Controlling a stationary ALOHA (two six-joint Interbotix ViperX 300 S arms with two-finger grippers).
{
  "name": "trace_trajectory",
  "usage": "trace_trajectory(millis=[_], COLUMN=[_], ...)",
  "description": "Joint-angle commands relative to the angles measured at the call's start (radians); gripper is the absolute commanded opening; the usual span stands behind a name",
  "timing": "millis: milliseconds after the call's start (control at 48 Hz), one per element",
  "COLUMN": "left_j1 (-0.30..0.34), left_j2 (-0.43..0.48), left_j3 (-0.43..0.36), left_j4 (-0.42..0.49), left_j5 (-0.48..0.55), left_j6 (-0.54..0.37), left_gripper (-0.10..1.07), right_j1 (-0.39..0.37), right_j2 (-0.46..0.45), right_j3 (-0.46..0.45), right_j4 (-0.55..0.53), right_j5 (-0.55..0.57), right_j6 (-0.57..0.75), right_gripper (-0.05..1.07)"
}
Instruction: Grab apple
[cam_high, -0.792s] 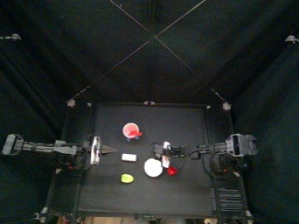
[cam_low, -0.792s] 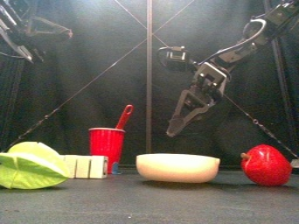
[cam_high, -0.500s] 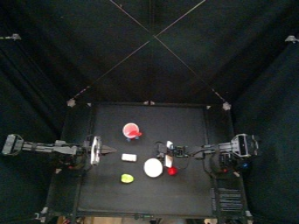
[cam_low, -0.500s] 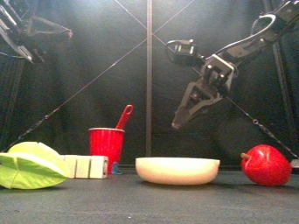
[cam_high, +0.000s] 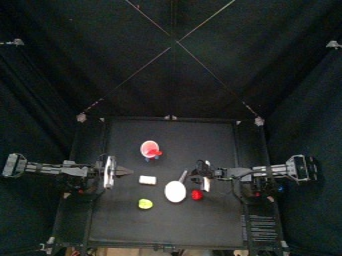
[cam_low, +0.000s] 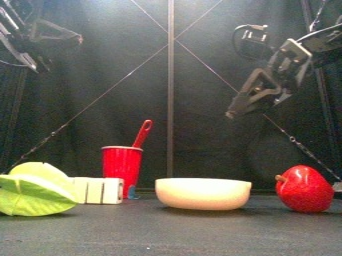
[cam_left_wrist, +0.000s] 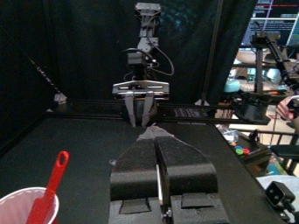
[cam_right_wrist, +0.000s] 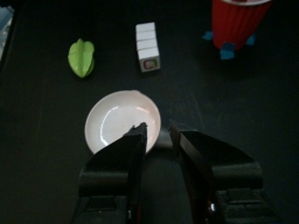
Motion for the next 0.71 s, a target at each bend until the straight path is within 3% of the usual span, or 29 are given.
trace_trajectory(millis=[0, 188, 396, 688], left_j1=[0.0, -0.002, -0.002, -0.002], left_j2=[0.006, 0.006, 0.006, 0.006], left_j3=[-0.014, -0.012, -0.012, -0.008], left_j4=[0.002, 0.002, 0.002, 0.002], left_j5=[-0.011, -0.011, -0.011, -0.008], left_j6=[0.002, 0.002, 0.002, 0.002], left_gripper=[-0.02, -0.02, -0.02, -0.02], right_j1=[0.034, 0.109, 0.204, 0.219], right_j2=[-0.052, -0.098, -0.074, 0.009], right_j3=[0.035, 0.107, 0.115, 0.101], right_j4=[0.003, 0.026, 0.02, 0.014], right_j5=[-0.009, -0.006, 0.021, 0.021], right_j6=[0.0, 0.0, 0.0, 0.0], right_gripper=[0.72, 0.83, 0.9, 0.91])
